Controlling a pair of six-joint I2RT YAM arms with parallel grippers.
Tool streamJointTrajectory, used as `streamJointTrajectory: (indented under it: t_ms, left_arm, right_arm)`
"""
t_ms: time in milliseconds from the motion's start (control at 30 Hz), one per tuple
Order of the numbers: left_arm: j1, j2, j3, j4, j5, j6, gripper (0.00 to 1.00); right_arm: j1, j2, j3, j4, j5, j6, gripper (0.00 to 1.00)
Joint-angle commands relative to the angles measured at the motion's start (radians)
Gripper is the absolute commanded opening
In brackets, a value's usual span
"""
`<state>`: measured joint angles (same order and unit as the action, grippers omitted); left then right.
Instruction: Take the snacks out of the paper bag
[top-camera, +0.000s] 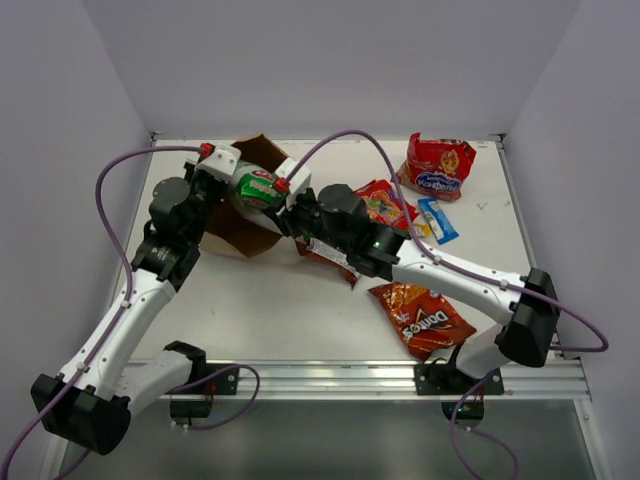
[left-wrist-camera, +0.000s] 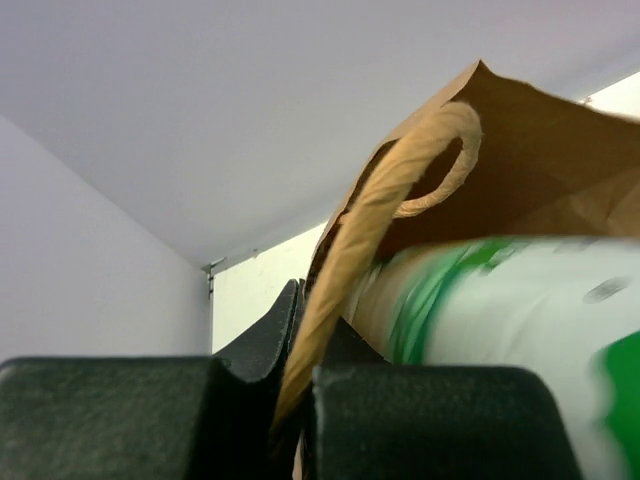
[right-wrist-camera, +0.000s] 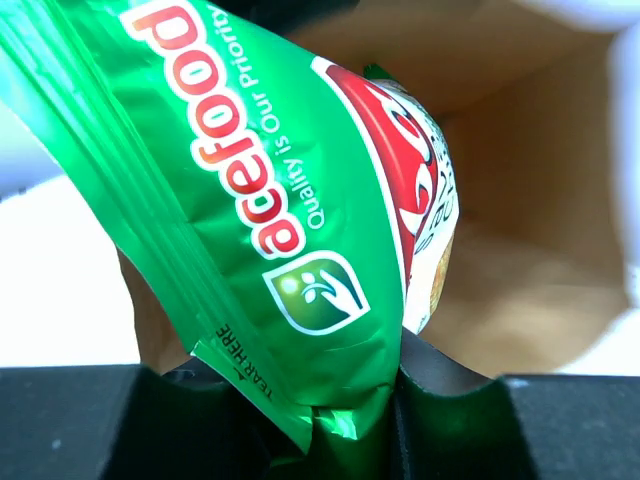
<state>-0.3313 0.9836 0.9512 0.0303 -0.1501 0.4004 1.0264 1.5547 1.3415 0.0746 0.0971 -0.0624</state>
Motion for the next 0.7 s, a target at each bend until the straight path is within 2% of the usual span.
streamJointTrajectory:
  t_ms: [0,167,300,500,667]
  left_arm:
    - [0.003,-0.003,0.015,0.008,-0.087,-0.037,0.0]
    - [0.006,0.03,0.043,-0.024,-0.175,-0.063,0.0]
    - [0.018,0.102,0.102,-0.122,-0.276,-0.115,0.0]
    - [0.051,0.174,0.201,-0.213,-0.325,-0.199,0.0]
    - [0.098,0.217,0.306,-0.305,-0.327,-0.281,0.0]
  right_arm:
    - [-0.006,-0.119,-0.005,0.085,0.062,-0.057,0.09]
    - [-0.043,-0.263,-0.005,0.054,0.093,-0.082,0.06]
    - [-0.074,-0.363,0.027,-0.01,0.089,-0.079,0.05]
    - [-0.179,-0.485,0.022,-0.039,0.118,-0.008,0.04]
    - [-0.307,-0.463,0.021,-0.044,0.127,0.021,0.03]
